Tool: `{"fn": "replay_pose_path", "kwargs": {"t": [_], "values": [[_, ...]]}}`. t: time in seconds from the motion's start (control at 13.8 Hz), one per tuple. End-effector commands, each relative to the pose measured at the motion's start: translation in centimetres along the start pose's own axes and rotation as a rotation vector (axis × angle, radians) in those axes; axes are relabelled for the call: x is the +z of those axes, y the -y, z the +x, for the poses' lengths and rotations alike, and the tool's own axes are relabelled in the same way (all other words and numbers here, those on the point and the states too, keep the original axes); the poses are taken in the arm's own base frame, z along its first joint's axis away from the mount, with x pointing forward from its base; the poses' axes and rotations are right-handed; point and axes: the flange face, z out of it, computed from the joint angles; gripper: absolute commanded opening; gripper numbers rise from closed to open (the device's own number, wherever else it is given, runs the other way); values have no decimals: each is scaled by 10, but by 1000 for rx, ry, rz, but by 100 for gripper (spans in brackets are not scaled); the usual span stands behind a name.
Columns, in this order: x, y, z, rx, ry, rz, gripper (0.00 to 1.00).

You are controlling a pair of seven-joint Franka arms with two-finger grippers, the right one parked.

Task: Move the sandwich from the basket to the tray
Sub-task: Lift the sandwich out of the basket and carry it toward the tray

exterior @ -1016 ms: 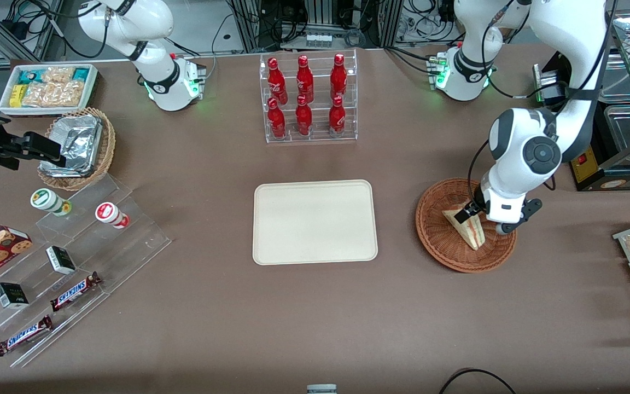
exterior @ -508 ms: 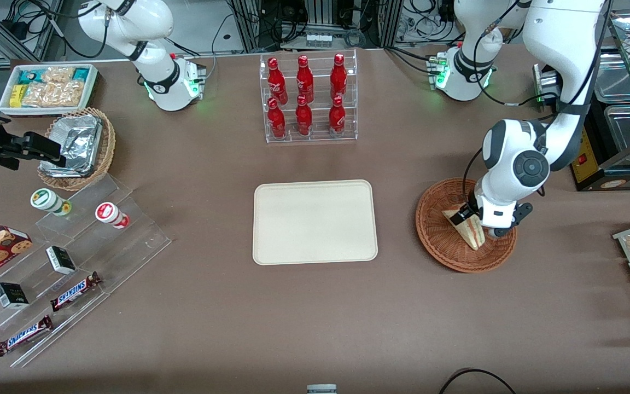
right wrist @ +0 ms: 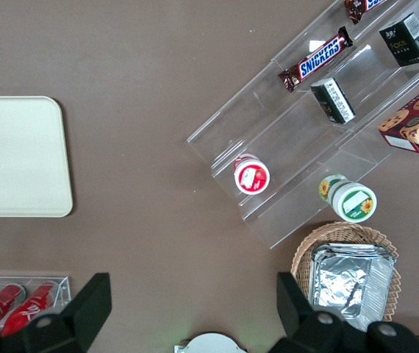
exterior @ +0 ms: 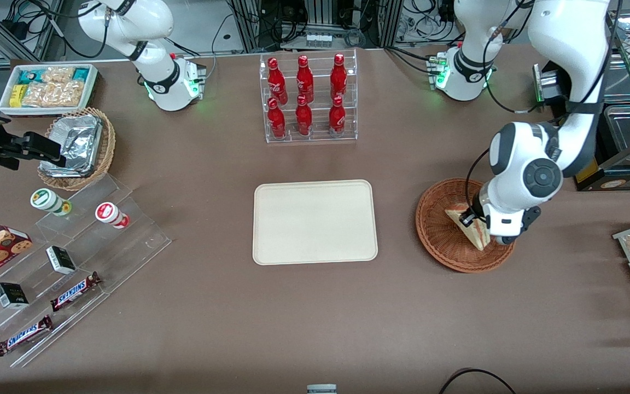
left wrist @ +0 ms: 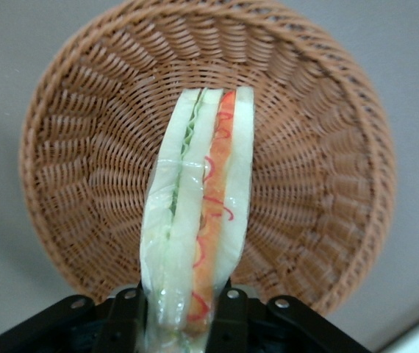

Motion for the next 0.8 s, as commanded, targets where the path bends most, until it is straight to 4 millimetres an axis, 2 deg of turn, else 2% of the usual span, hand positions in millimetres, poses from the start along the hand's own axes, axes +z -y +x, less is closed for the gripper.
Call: {"fn": "replay_pose_path", "kwargs": {"t": [0.0,0.15,0.36,0.58,0.73], "values": [[-32,-29,-2,91,26,15,0],[-41,-52,-16,188,24,11,0],[-52,-89,-50,297,11,-6,0],[-44,-133,-88,423,24,-20,0],[-38,-154,-112,479,28,-26,0]]}}
